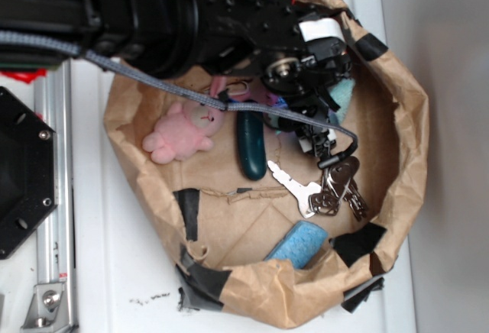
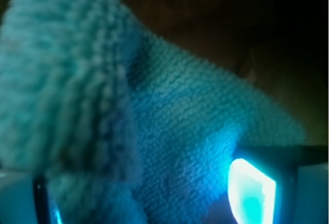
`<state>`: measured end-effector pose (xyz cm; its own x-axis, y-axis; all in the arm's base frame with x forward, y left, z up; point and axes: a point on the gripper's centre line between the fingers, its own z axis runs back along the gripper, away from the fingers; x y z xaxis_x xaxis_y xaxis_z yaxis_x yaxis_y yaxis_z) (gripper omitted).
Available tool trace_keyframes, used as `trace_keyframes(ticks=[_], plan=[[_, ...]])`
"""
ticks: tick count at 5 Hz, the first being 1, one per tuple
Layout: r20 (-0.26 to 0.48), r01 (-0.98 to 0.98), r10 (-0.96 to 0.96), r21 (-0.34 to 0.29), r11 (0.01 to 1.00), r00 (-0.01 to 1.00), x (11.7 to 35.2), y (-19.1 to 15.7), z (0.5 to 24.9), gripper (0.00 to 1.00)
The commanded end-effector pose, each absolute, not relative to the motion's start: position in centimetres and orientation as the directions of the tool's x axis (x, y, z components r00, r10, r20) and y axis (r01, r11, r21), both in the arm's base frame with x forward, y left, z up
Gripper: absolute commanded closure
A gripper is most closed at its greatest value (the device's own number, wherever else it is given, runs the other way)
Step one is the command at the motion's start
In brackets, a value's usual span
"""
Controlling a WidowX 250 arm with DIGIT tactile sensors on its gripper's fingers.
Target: Grab the blue cloth.
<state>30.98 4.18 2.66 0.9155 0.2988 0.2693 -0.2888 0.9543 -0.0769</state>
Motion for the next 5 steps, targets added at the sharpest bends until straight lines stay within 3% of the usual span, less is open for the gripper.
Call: trace_keyframes(ticks=[1,5], plan=[[0.316,-0.313,0.333,-0.112,0.943,0.888,32.0,6.3,4.7,1.0],[0.312,-0.315,0.335,-0.113,0.942,0.889,32.1,5.8,6.0,1.0]])
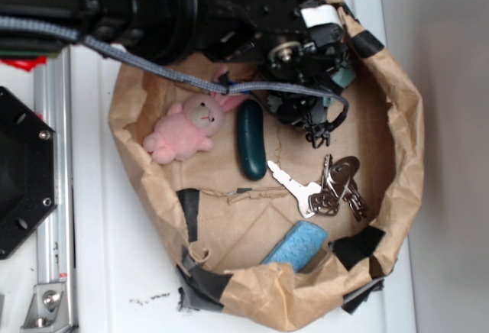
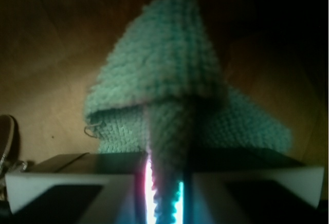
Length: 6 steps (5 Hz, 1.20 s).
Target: Grab the blue cloth.
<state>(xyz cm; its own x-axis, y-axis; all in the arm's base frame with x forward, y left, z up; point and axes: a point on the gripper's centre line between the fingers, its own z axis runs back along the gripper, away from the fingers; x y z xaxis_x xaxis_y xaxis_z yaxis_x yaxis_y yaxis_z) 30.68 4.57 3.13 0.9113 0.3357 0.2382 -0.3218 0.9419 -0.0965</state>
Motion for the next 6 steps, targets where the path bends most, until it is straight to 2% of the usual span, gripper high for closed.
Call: trace_keyframes(ticks=[1,2,3,4,5,6], plan=[[0.291,-0.292,0.317,-0.125,0.948,0.903,31.4,5.6,7.5,1.0],[0.259,-0.227,0.265,-0.17,0.959,0.929,29.7,4.7,12.2,1.0],[0.184,-0.189,0.213,-0.137,0.972,0.96,28.4,3.8,17.2,1.0],[0.102,-0.084,0.096,-0.121,0.989,0.99,27.6,2.3,20.2,1.0],[0.058,0.026,-0.022,-0.07,0.997,0.998,27.3,0.3,20.4,1.0],[0.06,0.065,-0.062,-0.036,0.997,0.996,27.2,-0.9,19.5,1.0]])
